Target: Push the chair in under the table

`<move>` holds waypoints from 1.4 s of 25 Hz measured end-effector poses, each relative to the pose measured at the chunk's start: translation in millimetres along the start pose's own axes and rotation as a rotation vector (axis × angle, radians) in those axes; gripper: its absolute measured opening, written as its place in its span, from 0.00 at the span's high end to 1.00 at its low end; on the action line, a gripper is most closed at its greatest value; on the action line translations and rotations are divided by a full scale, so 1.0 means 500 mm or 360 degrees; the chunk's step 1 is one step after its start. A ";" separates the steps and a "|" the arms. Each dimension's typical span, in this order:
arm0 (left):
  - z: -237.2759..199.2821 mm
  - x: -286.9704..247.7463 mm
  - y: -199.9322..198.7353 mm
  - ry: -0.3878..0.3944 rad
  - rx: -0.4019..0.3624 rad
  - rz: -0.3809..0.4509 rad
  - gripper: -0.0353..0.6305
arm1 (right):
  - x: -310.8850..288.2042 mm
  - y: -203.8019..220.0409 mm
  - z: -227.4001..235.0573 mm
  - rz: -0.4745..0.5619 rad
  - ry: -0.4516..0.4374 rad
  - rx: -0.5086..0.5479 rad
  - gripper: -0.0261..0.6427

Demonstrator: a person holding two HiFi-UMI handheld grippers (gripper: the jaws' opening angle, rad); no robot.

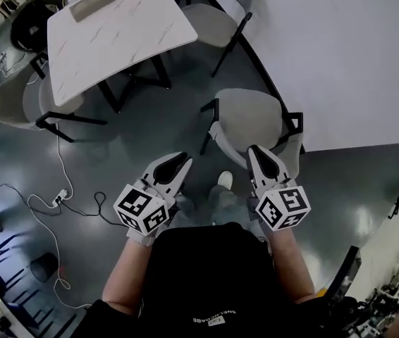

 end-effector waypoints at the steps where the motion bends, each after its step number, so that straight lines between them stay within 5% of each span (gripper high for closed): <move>1: 0.004 -0.023 0.009 0.0029 0.0005 -0.0026 0.87 | 0.009 0.000 0.026 0.0000 0.0052 -0.0014 0.94; 13: 0.063 -0.264 0.173 0.0214 0.0198 -0.0354 0.78 | 0.131 0.056 0.344 -0.0133 0.0593 -0.0295 0.79; 23: 0.118 -0.399 0.319 0.0238 0.0305 -0.0680 0.64 | 0.212 0.184 0.574 -0.0294 0.0971 -0.0679 0.68; 35: 0.113 -0.470 0.477 0.0095 0.0472 -0.1022 0.57 | 0.232 0.309 0.689 -0.0463 0.1075 -0.1033 0.63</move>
Point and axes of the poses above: the fingertips, and each gripper's own axes: x backward along the fingers, z to its right, y out of its underside, the point moved 4 cm from there along x, backward along the fingers, and after that the axes turned 13 degrees about -x, right-handed, at the moved point
